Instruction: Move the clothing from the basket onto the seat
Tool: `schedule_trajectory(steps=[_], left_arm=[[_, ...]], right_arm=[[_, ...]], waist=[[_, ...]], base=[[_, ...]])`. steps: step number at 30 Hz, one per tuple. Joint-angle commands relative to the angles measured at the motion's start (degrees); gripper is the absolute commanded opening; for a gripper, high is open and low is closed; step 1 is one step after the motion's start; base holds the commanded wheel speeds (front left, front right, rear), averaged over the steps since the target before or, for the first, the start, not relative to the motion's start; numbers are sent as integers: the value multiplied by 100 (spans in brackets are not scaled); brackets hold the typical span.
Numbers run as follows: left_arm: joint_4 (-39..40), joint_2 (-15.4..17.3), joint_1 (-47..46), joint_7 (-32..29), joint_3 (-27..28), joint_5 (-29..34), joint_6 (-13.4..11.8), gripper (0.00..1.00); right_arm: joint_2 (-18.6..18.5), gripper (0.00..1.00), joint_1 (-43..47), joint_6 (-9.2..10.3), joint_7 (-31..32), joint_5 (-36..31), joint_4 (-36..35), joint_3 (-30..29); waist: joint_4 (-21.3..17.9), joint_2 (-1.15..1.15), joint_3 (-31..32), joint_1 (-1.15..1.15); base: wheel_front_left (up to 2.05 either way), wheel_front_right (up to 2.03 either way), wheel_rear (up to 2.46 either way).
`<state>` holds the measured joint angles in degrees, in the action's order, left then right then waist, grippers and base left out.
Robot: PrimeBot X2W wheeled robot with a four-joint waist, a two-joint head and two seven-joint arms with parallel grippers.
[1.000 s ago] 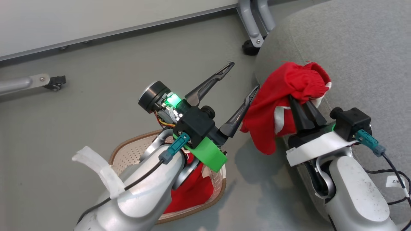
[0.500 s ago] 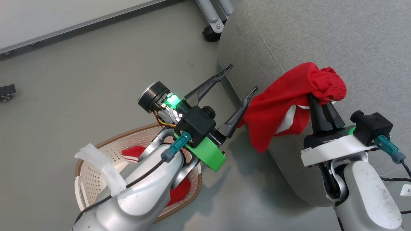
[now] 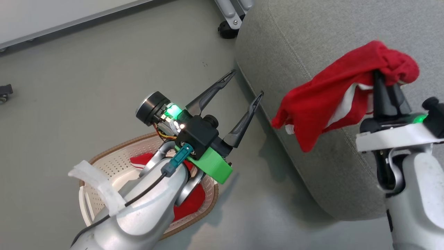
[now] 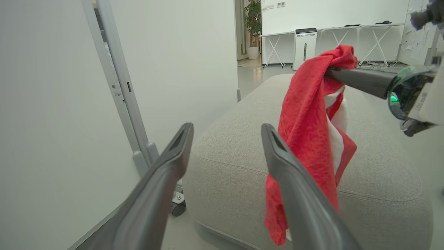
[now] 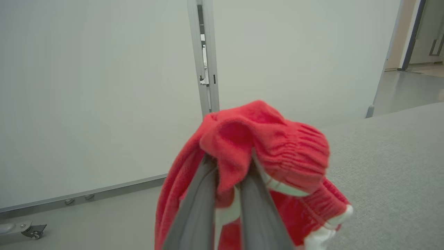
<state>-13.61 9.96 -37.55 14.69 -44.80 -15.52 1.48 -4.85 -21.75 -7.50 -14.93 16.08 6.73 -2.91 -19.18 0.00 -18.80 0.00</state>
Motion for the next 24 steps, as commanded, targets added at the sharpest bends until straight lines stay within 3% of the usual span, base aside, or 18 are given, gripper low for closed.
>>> schedule_trajectory(steps=[1,8,24], left_arm=[[25,71,69,15,25,-38,-28,100],[155,216,-66,-85,18,47,-50,100],[458,355,-684,-209,-52,266,39,100]], right_arm=[[-63,0,-201,2,-15,3,-40,-137],[-335,0,-1257,2,-15,-130,-35,-578],[-1752,0,-3852,3,-15,-390,760,-1385]], waist=[[29,0,-97,0],[149,0,-600,0],[545,0,-1911,0]], base=[[0,0,0],[0,0,0],[0,0,0]])
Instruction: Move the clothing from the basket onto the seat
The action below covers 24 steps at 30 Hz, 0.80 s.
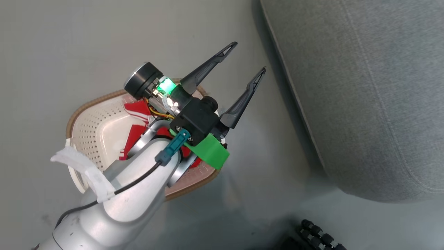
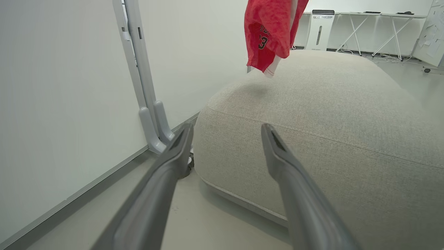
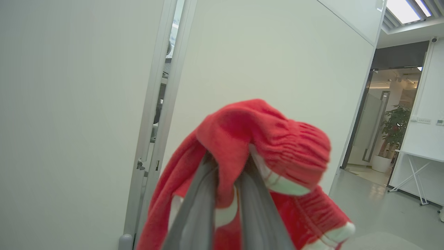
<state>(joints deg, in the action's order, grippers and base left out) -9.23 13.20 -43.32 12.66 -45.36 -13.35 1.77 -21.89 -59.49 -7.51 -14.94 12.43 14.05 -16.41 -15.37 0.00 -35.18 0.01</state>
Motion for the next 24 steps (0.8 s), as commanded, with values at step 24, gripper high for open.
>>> schedule_trajectory(steps=[24], left_arm=[[124,199,-329,-59,17,-4,-81,100]], right_arm=[[248,0,464,4,-13,-735,2398,-894]], waist=[[268,0,-795,-1]], base=[[0,0,0]])
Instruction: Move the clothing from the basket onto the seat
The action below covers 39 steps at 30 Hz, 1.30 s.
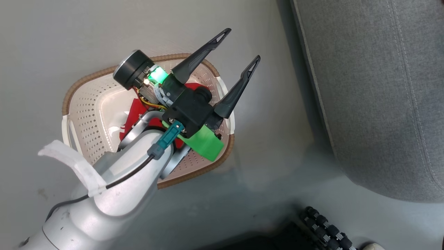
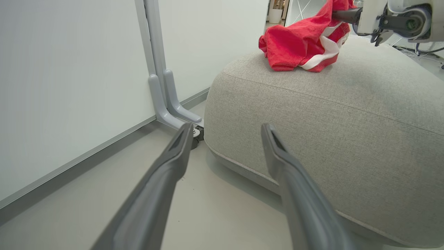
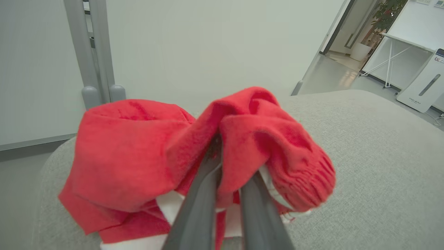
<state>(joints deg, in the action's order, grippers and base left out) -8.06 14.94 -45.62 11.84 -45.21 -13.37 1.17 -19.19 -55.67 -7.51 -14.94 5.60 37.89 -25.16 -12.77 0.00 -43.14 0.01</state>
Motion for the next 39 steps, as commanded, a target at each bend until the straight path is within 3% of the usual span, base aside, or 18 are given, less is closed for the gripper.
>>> schedule_trajectory(steps=[1,5,6,7,8,16,26,39], left_arm=[[2,28,-105,32,7,-8,-28,100],[-31,61,-112,60,48,-52,-63,100],[-44,73,-101,75,60,-65,-71,100],[-51,80,-87,85,72,-70,-76,100],[-64,89,-63,101,82,-79,-86,100],[-194,47,252,243,184,-258,-230,100],[-362,-59,955,335,507,-557,-449,100],[-127,-98,2246,339,1743,-677,-674,100]], right_arm=[[-21,0,96,4,-13,-87,90,-34],[36,0,103,4,-14,-165,320,-139],[58,11,122,4,-13,-180,339,-141],[74,50,143,4,-13,-189,342,-141],[103,100,159,4,-13,-183,303,-148],[435,100,843,4,-13,-100,-28,-193],[654,100,2114,5,-13,45,-359,20],[1006,100,3230,4,-12,322,-1709,1026]], waist=[[16,0,3,-1],[26,0,32,-1],[17,0,59,-1],[9,0,84,-1],[-3,0,130,-1],[-86,0,746,-1],[76,0,1801,-1],[665,0,2760,-1]], base=[[0,0,0],[0,0,0],[0,0,0],[0,0,0],[0,0,0],[0,0,0],[0,0,0],[0,0,0]])
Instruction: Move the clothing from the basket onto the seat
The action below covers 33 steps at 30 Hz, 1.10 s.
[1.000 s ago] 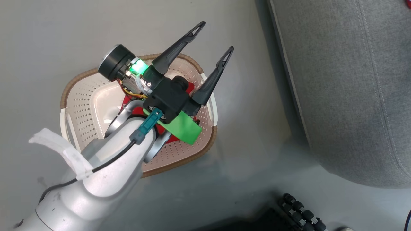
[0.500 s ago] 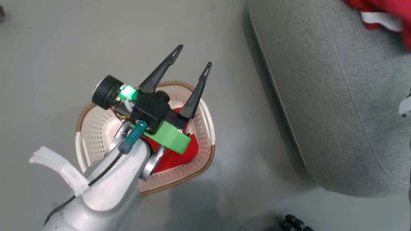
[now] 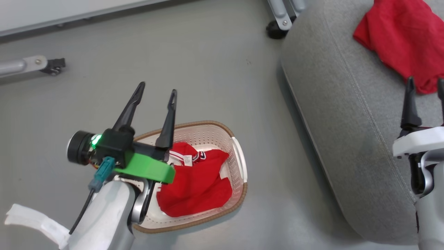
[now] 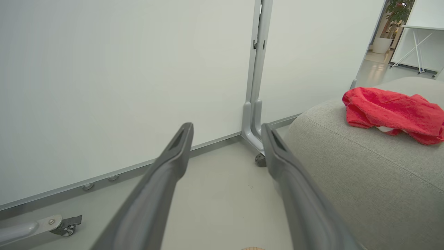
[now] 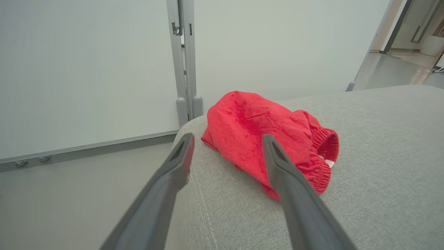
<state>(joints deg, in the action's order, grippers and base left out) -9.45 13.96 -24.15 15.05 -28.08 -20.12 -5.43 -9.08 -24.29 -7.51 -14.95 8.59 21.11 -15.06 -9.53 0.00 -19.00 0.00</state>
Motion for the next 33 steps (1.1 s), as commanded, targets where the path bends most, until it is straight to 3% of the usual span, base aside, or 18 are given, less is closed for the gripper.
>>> schedule_trajectory(steps=[1,15,23,33], left_arm=[[10,-6,178,17,119,11,8,100],[-18,-413,1113,11,1441,225,182,100],[-23,-646,1535,11,1966,482,345,100],[24,-848,1841,12,2210,749,596,100]], right_arm=[[8,100,135,4,-10,31,-110,86],[192,100,584,4,-10,145,-644,1143],[369,100,904,4,-9,84,-861,1564],[513,100,1446,4,-10,12,-1178,1665]], waist=[[392,0,394,0],[1197,0,986,0],[1386,0,1314,0],[1477,0,1598,0]], base=[[0,0,0],[0,0,0],[0,0,0],[0,0,0]])
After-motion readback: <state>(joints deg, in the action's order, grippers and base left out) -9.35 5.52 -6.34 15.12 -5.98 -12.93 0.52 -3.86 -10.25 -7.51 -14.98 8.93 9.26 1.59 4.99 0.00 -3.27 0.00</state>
